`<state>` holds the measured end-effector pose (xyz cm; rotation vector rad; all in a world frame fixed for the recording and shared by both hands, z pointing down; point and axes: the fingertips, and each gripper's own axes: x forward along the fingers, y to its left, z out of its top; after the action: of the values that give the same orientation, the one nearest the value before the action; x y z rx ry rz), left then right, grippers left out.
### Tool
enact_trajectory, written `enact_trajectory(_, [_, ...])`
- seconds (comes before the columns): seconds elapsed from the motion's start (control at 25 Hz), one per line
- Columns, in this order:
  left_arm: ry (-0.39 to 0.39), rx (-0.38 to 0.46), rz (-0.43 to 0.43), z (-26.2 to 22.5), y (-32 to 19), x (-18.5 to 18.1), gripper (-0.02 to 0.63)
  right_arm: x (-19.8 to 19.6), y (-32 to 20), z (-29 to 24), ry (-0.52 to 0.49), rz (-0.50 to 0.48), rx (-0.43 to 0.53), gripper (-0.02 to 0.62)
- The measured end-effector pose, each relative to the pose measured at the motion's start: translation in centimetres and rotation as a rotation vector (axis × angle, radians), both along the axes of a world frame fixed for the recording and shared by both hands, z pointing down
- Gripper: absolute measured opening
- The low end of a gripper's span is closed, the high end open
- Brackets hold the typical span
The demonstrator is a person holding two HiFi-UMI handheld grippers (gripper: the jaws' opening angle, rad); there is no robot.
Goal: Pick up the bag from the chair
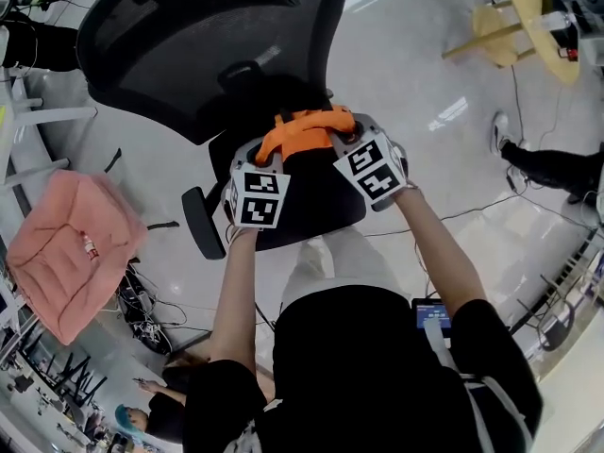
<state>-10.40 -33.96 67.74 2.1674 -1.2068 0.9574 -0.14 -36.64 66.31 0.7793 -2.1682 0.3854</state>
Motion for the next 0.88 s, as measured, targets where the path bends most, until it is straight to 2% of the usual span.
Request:
enact_trajectory(0.32, [0.019,0.054,0.007,-4.5,2.3,0.3,0.037,0.0,2.1,-4.6,-0.065,0.042,0.015,0.02])
enact_trajectory(0.68, [0.038,0.127,-0.016,-10.2,4.5,-0.3,0.037,-0.8,3.8,-11.0,-0.134,0.055,0.121,0.018])
enact_trajectory(0.88, [0.038,0.168,-0.024,-13.6,5.9,-1.5,0.037,-1.8,5.5,-13.9,-0.162,0.054,0.145,0.017])
